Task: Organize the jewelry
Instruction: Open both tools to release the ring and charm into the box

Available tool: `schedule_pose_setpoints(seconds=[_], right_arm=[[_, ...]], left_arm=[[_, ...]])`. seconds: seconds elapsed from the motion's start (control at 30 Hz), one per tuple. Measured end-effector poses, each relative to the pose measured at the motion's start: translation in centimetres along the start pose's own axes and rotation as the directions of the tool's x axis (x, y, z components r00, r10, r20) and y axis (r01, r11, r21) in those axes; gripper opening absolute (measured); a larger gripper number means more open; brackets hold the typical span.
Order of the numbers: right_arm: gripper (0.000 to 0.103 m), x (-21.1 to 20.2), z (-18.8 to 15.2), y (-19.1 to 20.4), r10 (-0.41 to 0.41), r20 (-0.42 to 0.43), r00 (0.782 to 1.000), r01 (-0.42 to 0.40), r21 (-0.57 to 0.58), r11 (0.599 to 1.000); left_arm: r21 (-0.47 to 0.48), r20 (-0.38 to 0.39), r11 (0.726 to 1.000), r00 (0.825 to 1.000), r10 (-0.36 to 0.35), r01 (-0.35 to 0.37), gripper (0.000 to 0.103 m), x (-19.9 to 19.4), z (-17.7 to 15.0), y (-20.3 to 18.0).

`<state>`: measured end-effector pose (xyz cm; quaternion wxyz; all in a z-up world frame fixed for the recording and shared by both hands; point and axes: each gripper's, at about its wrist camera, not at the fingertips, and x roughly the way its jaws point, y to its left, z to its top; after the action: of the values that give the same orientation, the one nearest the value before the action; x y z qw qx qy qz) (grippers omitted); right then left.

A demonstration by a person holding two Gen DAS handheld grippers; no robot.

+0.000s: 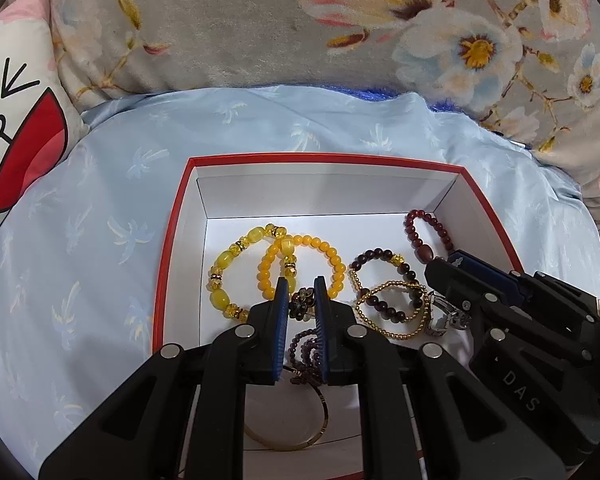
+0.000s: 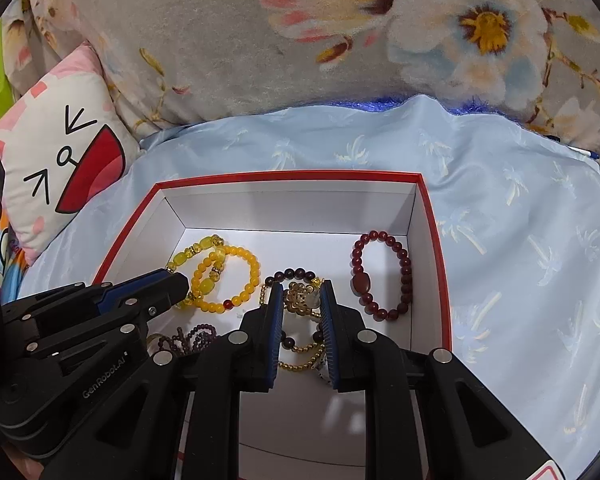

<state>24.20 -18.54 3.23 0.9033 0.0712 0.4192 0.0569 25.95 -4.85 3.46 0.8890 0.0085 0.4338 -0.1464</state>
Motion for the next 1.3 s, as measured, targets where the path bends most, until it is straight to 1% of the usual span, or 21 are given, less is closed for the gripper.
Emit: schedule_pose_setpoints(seconds=[0.13,0.33,0.53,0.73,0.93,1.13,1.2,1.27,1.3], right_arm=[[0.020,-0.1,-0.1,0.2,-0.015,0.009,1.000,0.015,-0.007,1.000],[0.020,-0.8,-0.2,0.2,-0.010,0.017,1.000,0.010,0.000,1.000],[0.020,-2.8,-0.3,0.8,-0.010,0.048,0.999,0.010,-0.005,1.000],[0.020,-5.9,-0.9,1.3,-0.006,0.084,0.996,0.006,-0.007,1.000],[0.020,-8.2,-2.2,1.7,-0.009,0.098,0.995,0.009,-0.004,1.000],[0.020,-9.4,-3.8,1.9,-0.010,0.088,0.996,0.010,0.001,1.000],[0.021,-9.8,-4.2,2.0,-0.006,0.084,0.996,0.006,0.004,1.000],[0.026,-10.0,-4.6,2.1,-0.005,0.083,0.997,0.005,0.005,1.000],[0.026,-10.2,-4.8,2.2,-0.005,0.085,0.996,0.005,0.005,1.000]], left_arm=[[0.004,0.006,1.000,1.000,0.023,-0.023,0.014,0.0,0.0,-0.2],[-0.002,0.008,1.000,1.000,0.018,-0.018,0.014,-0.4,-0.2,-0.1],[0.002,0.029,1.000,0.999,0.016,-0.016,0.014,-2.3,-0.6,-0.5],[-0.001,0.050,1.000,0.999,0.018,-0.018,0.014,-4.9,-1.5,-0.8],[-0.016,0.055,1.000,0.998,0.022,-0.021,0.014,-6.9,-2.9,-0.6],[-0.043,0.045,0.999,0.999,0.026,-0.024,0.014,-8.0,-4.4,0.0],[-0.045,0.043,0.999,0.999,0.027,-0.025,0.018,-8.2,-4.8,0.0],[-0.047,0.043,0.998,0.999,0.034,-0.032,0.024,-8.5,-5.2,-0.1],[-0.046,0.045,0.998,0.998,0.033,-0.031,0.025,-8.7,-5.4,-0.2]])
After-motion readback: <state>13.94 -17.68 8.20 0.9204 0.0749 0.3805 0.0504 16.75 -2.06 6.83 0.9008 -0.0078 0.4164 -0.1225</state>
